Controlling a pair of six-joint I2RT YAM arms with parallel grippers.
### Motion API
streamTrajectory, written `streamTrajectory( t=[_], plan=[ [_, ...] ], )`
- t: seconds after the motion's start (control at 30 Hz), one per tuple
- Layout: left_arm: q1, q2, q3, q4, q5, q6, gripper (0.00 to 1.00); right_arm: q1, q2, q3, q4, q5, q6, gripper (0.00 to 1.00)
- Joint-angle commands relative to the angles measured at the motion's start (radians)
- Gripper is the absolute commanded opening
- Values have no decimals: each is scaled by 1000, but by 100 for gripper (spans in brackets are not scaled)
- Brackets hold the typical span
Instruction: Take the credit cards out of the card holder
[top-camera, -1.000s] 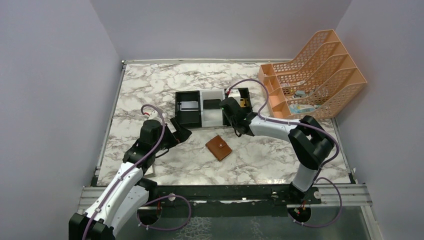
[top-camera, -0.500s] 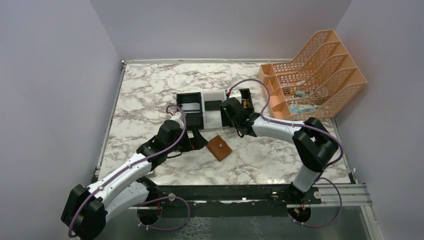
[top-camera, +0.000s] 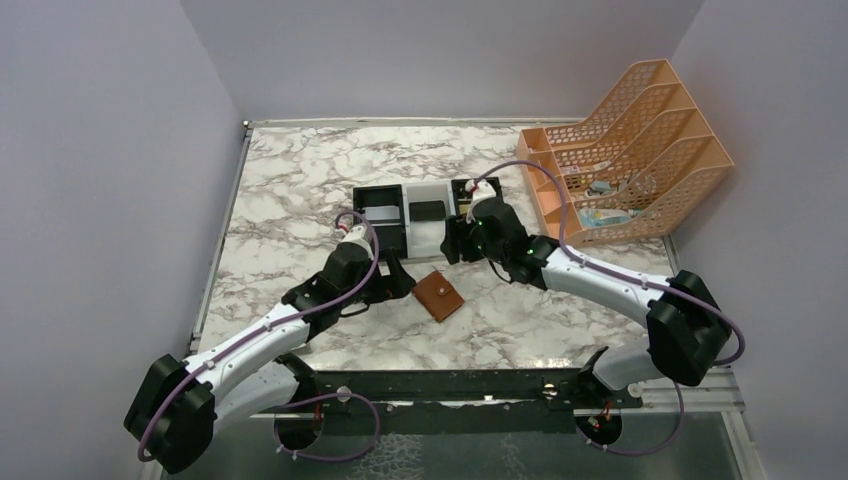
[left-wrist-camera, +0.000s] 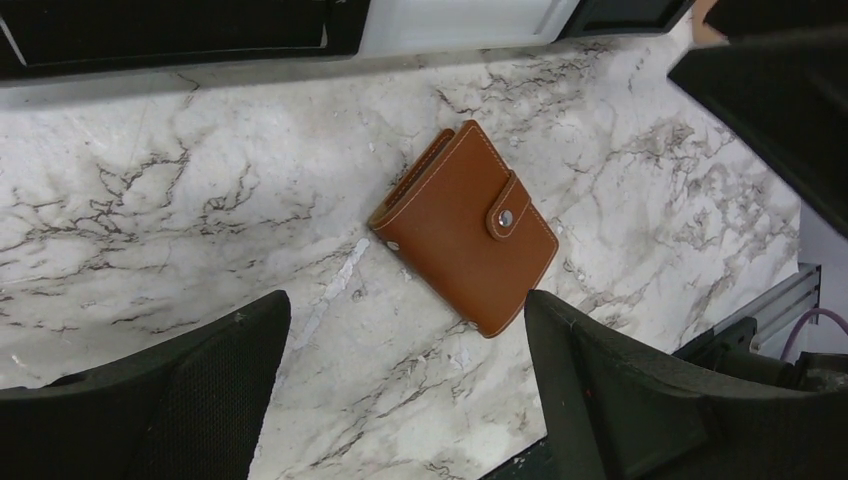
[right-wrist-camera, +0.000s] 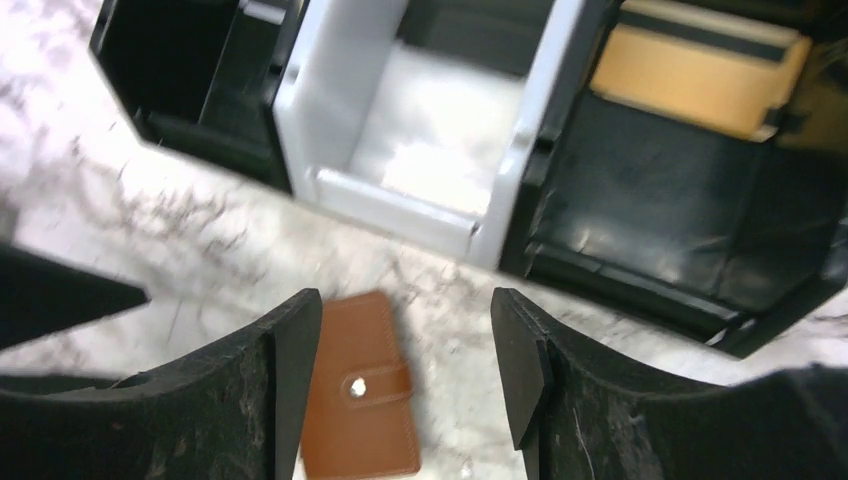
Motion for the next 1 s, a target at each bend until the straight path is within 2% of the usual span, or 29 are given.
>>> streamTrajectory(
  t=[0.0, 0.17, 0.33, 0.5, 0.83, 0.97],
  plan=[
    [-7, -3, -32, 32, -46, -43, 87, -1, -49, -107, 55, -250, 33, 60],
    [-7, -24, -55, 46, -60, -57, 81, 7, -51, -163, 64, -347, 9, 51],
    [-9, -25, -64, 66, -69, -76, 75, 53, 3, -139, 28, -349, -22, 45],
    [-8, -33, -70, 61, -91, -92, 70, 103, 62, -120, 29, -261, -43, 37],
    [-9, -74, -81, 51, -102, -96, 70, 139, 214, -77, -29, -21, -75, 39],
    [-8, -64, -76, 49, -83, -82, 70, 143, 228, -79, -38, -2, -64, 39]
  ],
)
